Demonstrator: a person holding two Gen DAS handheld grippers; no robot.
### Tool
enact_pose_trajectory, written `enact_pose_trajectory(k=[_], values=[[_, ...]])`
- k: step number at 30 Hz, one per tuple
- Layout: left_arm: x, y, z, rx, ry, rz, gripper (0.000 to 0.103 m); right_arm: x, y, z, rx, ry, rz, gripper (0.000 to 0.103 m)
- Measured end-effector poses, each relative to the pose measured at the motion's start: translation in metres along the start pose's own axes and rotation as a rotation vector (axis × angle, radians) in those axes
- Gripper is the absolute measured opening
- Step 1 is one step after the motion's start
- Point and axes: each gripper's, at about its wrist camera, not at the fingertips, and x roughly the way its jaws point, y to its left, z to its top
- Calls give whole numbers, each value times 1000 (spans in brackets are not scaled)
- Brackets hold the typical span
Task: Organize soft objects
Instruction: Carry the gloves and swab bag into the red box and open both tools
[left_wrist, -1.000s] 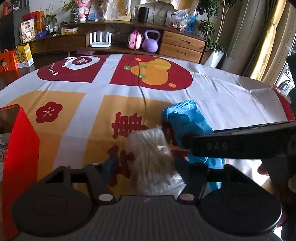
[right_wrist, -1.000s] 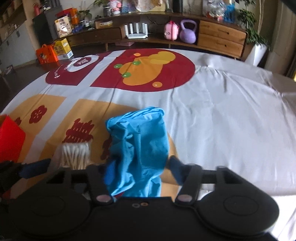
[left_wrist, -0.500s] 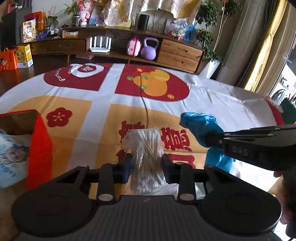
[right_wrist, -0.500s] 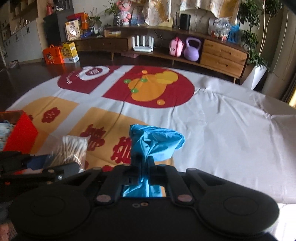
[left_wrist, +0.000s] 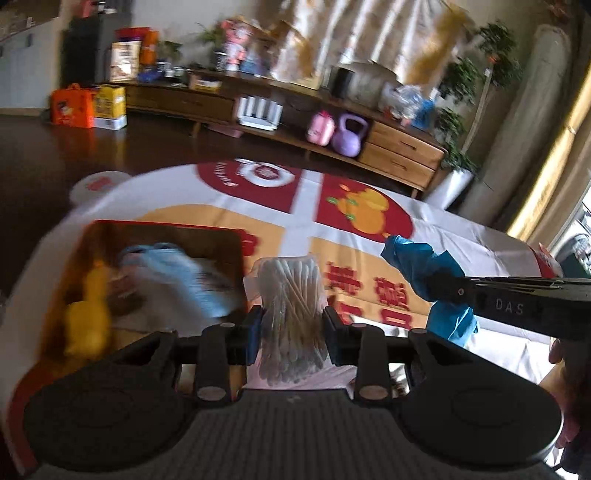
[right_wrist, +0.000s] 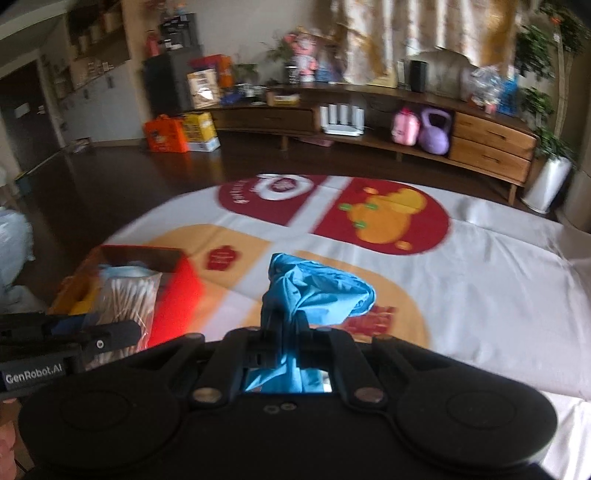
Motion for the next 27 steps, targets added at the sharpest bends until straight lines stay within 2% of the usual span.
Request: enact_pose_trajectory(k=[6, 13, 21, 27], values=[[-24, 39, 1, -43, -17, 28, 34, 4, 53, 8, -57, 6, 56, 5], [-25, 71, 1, -62, -5, 27, 34, 11, 96, 12, -92, 16, 91, 5], [-9, 111, 12, -72, 12, 35, 34, 34, 120, 18, -106, 30, 97, 6], [14, 128, 15, -35, 50, 65, 34, 56, 130, 18, -77, 59, 114, 6]])
